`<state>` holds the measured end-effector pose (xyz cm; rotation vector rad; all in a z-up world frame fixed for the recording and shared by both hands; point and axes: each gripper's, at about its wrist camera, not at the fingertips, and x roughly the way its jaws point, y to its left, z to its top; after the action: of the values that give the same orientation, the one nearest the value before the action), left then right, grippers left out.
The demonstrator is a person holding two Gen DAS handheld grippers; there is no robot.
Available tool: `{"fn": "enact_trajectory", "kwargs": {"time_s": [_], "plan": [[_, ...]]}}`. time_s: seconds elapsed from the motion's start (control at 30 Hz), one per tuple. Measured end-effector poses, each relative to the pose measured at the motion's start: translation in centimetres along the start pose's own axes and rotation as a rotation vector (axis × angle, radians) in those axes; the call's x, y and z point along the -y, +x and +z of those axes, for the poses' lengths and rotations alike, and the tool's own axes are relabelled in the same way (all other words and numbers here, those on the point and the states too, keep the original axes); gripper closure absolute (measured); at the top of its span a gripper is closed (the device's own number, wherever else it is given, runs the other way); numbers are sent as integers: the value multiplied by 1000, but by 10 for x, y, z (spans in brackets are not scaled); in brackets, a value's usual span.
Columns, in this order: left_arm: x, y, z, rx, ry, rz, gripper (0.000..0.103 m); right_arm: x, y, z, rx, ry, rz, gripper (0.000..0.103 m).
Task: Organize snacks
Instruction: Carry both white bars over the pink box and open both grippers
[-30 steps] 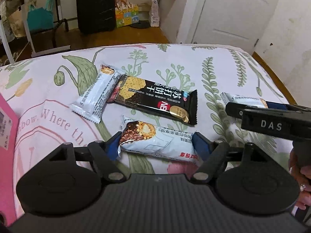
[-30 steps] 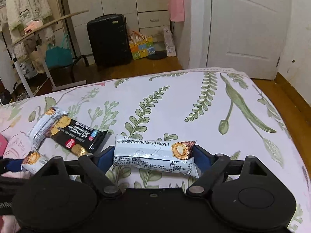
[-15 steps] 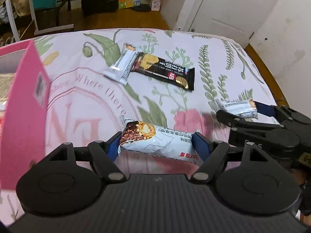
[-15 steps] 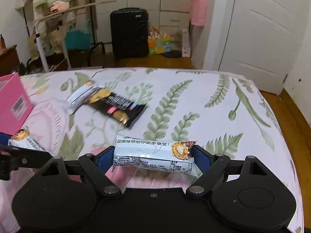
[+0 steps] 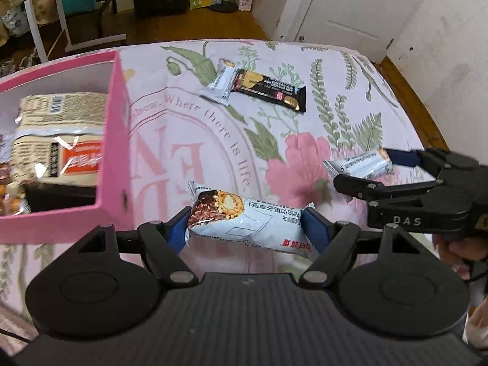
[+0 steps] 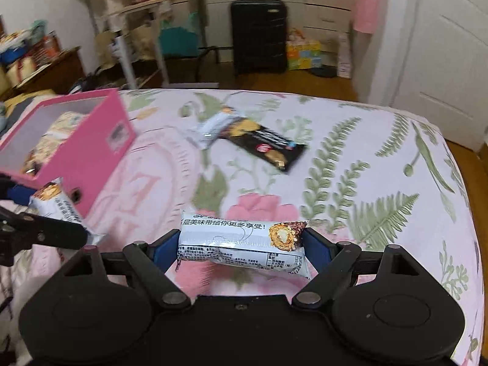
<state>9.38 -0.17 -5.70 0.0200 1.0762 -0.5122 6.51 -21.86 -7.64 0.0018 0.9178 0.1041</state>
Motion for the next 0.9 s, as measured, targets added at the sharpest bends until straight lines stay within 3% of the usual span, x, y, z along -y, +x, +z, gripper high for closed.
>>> {"fn": "enact_trajectory", "kwargs": {"time_s": [0.27, 0.6, 0.73, 0.9], "plan": [[-24, -50, -15, 38, 1, 37, 27, -48, -38, 15, 18, -128, 103, 15], [-81, -116, -16, 194, -104, 138, 27, -109, -60, 40, 101, -278, 244, 15], [-108, -124, -12, 238, -158, 153, 27, -135, -53, 52, 183, -378, 276, 15], [-132, -116, 2, 259, -203, 182, 27, -166, -32, 76, 219, -490, 333, 15]]}}
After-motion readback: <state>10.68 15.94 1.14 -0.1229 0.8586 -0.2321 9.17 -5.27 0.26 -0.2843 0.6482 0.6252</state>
